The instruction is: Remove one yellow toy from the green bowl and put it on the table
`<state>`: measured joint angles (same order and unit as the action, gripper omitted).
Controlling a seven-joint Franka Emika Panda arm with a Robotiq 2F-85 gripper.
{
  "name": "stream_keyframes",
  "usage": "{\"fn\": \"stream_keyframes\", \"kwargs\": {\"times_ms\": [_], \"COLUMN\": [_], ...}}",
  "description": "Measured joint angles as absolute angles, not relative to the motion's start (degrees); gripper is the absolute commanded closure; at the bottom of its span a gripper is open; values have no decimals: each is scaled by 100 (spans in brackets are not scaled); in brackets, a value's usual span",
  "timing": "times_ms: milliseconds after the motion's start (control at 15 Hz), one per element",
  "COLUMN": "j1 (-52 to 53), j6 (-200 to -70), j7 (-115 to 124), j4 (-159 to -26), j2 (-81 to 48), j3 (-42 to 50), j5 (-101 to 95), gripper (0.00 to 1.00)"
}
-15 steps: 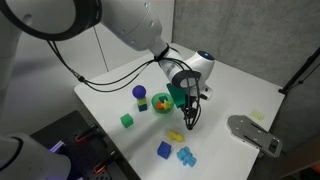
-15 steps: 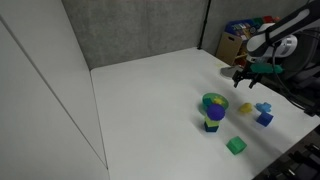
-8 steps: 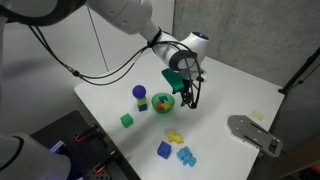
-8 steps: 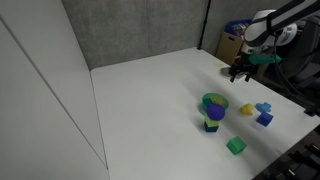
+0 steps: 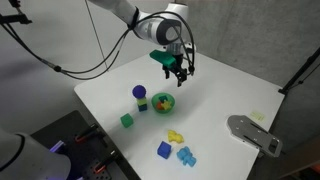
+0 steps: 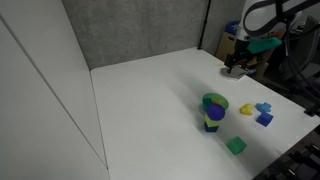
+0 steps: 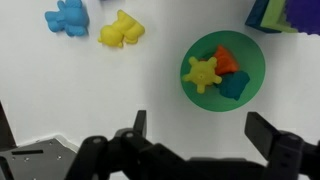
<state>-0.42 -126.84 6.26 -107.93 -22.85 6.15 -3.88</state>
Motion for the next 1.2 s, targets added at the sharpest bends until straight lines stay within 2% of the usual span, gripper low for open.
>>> {"fn": "stream_keyframes", "kwargs": {"times_ms": [400, 933, 1200], "j1": [211, 208, 165], "j6": [-12404, -10306, -10565], "j7": [726, 368, -4], "j4": [-11522, -11710, -12005], "j2": [-1252, -52, 525], "j3": [422, 163, 161], "j5": [-553, -495, -304], "gripper": [0, 0, 0]}}
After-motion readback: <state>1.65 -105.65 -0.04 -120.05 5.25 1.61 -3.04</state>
